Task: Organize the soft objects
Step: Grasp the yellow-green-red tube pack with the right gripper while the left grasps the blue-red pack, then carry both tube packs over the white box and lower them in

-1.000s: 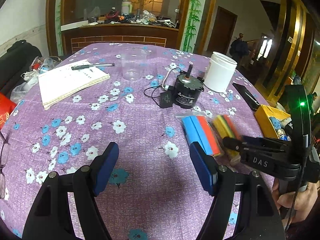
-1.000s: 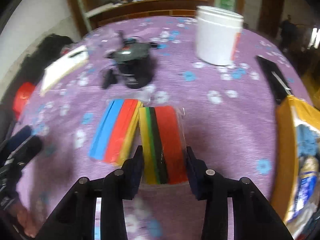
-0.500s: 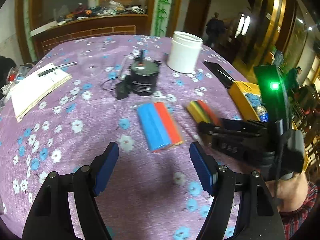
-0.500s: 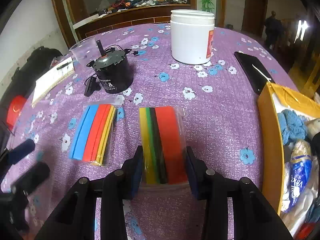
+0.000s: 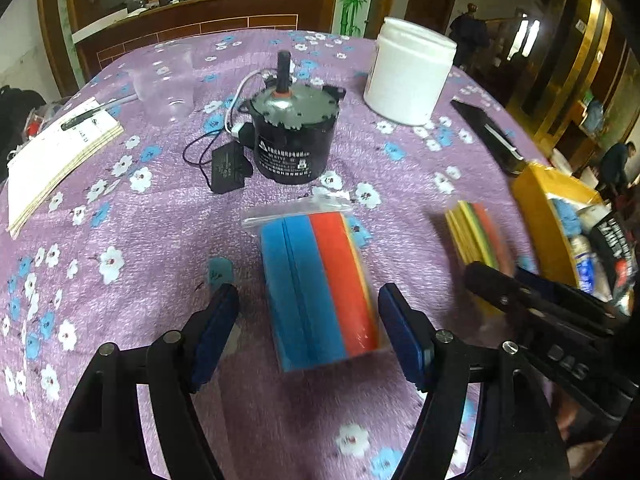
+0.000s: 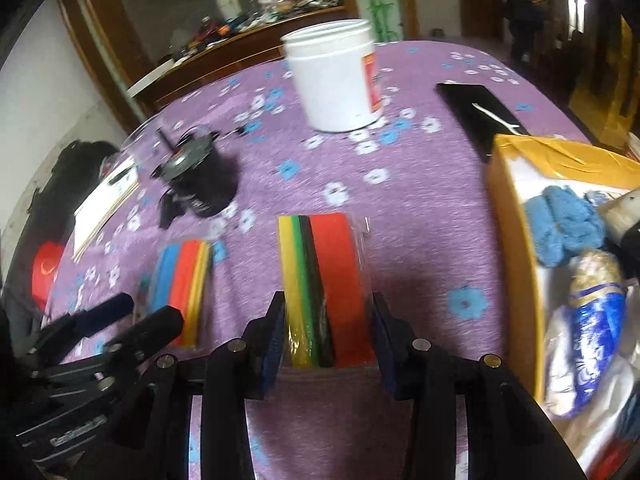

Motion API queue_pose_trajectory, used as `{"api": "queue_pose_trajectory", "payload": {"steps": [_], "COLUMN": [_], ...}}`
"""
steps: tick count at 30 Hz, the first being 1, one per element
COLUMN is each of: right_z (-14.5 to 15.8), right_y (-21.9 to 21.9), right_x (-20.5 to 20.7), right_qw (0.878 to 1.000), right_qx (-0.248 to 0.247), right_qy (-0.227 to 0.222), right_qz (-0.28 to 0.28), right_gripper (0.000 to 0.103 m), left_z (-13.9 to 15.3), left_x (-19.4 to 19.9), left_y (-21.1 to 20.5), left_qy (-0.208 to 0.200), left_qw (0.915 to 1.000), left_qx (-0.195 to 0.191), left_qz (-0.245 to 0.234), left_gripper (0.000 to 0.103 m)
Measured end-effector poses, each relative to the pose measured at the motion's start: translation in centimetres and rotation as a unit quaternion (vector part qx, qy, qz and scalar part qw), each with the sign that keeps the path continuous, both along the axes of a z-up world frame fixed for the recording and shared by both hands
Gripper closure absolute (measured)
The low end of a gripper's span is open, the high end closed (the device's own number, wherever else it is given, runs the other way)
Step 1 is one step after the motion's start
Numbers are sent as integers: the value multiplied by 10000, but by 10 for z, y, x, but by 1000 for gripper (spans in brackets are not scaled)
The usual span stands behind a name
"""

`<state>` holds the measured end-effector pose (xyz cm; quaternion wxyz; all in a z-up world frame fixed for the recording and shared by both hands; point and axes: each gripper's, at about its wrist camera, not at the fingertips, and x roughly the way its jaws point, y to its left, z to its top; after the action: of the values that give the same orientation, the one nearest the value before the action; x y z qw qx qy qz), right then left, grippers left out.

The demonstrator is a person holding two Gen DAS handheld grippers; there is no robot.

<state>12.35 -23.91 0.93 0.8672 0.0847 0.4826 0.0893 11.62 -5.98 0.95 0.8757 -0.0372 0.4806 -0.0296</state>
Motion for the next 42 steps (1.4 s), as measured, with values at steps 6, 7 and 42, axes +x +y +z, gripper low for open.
{"api": "queue_pose_trajectory", "payload": {"steps": [6,7,42], "right_z": [-2,-2,11], "right_y": [8,10,6], "right_x": [-1,-2,-8], "right_qw": [9999,9998,9993], "right_qx": [1,-60,55], "right_qy": [36,16,-346], "right_qz": [162,181,112], "right_gripper": [61,61,61], "left_z": [-3,-3,35], "left_x": [-3,-4,-31], "left_y": [2,4,-11], "left_qy": [-277,-288,-1452], "left_qw": [9991,9992,9879], "left_qx": [311,279,507], "left_qz": [28,23,-209], "left_gripper": [60,61,64]}}
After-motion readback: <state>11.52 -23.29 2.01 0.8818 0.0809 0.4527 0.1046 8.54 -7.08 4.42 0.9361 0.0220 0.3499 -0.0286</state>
